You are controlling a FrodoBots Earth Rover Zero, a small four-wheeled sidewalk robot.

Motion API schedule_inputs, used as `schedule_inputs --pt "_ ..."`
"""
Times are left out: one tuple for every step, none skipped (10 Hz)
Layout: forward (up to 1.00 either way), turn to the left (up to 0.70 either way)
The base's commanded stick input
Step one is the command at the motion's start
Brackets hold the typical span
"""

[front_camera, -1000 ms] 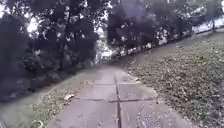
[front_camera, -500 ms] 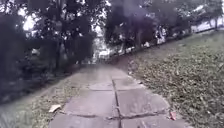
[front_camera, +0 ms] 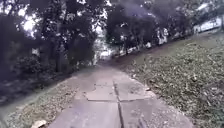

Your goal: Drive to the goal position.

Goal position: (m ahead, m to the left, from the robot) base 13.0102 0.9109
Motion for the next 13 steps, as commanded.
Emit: schedule_inputs --pt "0.85 0.00" --pt "0.85 0.00" --pt "0.85 0.00" --pt "0.85 0.00" --pt "0.85 0.00" --pt "0.85 0.00" --pt "0.85 0.00" --pt "1.00 0.00" --pt "1.00 0.00" --pt "1.00 0.00" --pt "1.00 0.00" --pt "1.00 0.00" --pt "1.00 0.00"
